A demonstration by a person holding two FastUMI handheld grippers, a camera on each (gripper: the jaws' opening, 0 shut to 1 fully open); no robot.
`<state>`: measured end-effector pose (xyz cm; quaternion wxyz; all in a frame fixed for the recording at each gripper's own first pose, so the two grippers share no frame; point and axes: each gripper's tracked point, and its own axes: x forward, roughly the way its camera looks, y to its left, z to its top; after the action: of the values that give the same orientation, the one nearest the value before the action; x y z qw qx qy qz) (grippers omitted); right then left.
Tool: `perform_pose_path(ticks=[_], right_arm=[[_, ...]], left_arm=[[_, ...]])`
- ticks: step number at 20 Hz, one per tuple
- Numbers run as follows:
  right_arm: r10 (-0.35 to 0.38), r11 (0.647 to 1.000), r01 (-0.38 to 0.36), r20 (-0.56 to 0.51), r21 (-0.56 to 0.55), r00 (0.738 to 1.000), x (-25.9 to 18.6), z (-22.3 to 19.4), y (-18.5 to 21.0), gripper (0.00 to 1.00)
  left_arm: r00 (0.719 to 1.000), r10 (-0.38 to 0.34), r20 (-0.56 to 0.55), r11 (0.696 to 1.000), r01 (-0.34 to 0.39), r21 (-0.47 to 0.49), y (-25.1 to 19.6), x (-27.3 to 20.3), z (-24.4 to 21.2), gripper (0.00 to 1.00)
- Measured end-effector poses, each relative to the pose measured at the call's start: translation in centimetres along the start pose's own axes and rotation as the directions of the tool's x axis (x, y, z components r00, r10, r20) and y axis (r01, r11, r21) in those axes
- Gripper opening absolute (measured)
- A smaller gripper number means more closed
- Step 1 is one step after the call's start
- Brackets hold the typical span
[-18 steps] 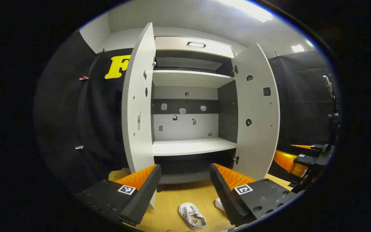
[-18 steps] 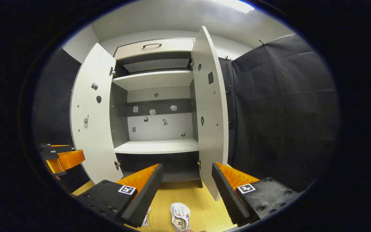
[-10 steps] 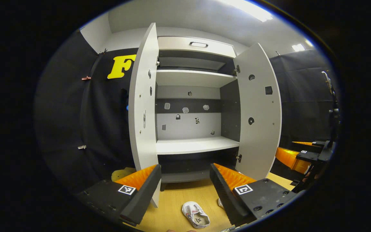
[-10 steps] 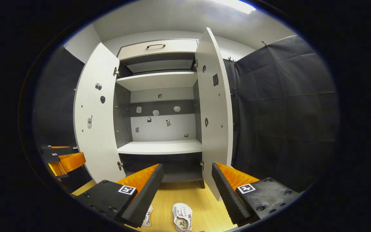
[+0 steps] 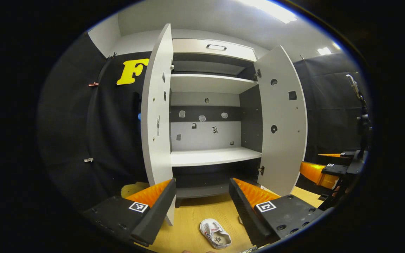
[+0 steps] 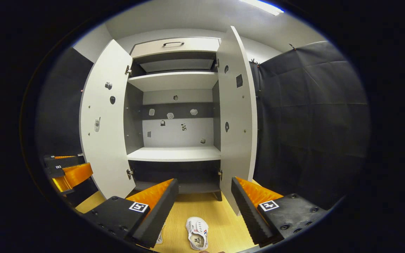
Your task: Grab one shoe with the right hand and put it into the shoe cabinet, grab the other shoe with the left hand and put it into the shoe cabinet; then close the right door with the right hand and the left door with the left hand.
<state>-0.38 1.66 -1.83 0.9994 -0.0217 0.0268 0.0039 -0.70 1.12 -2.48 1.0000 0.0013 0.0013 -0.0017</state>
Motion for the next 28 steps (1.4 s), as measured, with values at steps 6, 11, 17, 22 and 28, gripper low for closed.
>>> perform_pose_path(ticks=[6, 11, 17, 22, 28], right_arm=[[0.011, 1.0, -0.009, -0.071, 0.03, 0.997, 0.6, -2.3, 0.8, 0.98], [0.067, 0.998, -0.062, -0.215, 0.032, 0.974, 0.9, -7.2, 2.6, 0.99], [0.161, 0.986, -0.133, -0.373, 0.099, 0.914, 0.6, -14.8, 5.2, 1.0], [0.165, 0.986, -0.135, -0.491, 0.096, 0.855, 0.8, -21.9, 5.3, 0.99], [0.153, 0.985, -0.17, -0.629, 0.034, 0.762, 0.7, -29.6, 6.1, 0.99]], left_arm=[[1.0, 0.0, -0.003, 1.0, 0.0, -0.012, 0.7, 0.2, -0.4, 0.95], [0.999, 0.014, -0.049, 0.999, -0.016, -0.043, 1.6, 0.1, -2.3, 0.95], [0.996, 0.003, -0.091, 0.999, -0.007, -0.048, 1.5, -0.2, -4.2, 0.95], [0.991, 0.011, -0.131, 0.999, -0.017, -0.041, 2.0, -0.7, -5.9, 0.95], [0.99, 0.032, -0.137, 0.997, -0.041, -0.061, 2.9, -1.5, -6.4, 0.95]])
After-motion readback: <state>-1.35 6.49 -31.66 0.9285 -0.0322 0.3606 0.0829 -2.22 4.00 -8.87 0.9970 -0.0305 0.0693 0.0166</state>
